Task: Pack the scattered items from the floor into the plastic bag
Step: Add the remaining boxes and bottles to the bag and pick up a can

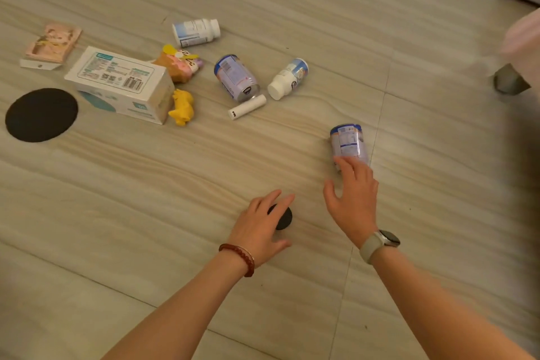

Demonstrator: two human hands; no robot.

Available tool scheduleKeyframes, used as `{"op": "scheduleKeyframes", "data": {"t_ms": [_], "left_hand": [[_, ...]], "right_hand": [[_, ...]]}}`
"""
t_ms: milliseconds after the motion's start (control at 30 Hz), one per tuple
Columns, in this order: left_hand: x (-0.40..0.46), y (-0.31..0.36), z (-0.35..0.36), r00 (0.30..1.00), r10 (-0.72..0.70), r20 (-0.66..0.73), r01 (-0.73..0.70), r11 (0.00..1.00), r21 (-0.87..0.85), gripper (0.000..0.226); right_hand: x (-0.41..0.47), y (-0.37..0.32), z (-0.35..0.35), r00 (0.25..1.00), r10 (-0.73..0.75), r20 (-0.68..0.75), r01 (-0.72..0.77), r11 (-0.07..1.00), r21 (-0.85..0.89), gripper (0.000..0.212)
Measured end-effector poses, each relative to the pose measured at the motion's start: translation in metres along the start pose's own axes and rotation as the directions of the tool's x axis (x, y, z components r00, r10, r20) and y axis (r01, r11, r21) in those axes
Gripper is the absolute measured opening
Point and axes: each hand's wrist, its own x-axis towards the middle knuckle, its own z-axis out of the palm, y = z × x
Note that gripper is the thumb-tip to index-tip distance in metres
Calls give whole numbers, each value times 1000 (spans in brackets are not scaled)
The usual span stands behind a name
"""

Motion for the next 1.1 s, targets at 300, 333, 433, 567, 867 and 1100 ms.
{"op": "scheduleKeyframes", "data": {"t_ms": [300,333,433,567,867,1100], "left_hand": [[-26,-19,-27,978,-57,-200,28,989,-142,41],[-39,-29,-40,971,-62,-231,31,990,-138,41],[-80,-59,-80,938,-88,-335,59,994,-95,40],[-135,-93,-122,869,-197,-454,177,980,-86,40],[-293,-139,-161,798,-317,-513,308,945,-106,40],[-458,-161,-114,522,-551,-651,484,820,-305,40]], "right_hand": [[43,-1,19,885,465,-13,-459,877,141,67],[45,-6,19,871,490,-35,-474,858,198,63],[46,-26,21,817,572,-76,-525,791,315,55],[10,-90,31,872,489,19,-452,790,414,52],[-117,-290,65,866,-208,455,-162,743,650,41],[-187,-361,50,603,-584,544,129,744,655,39]]}}
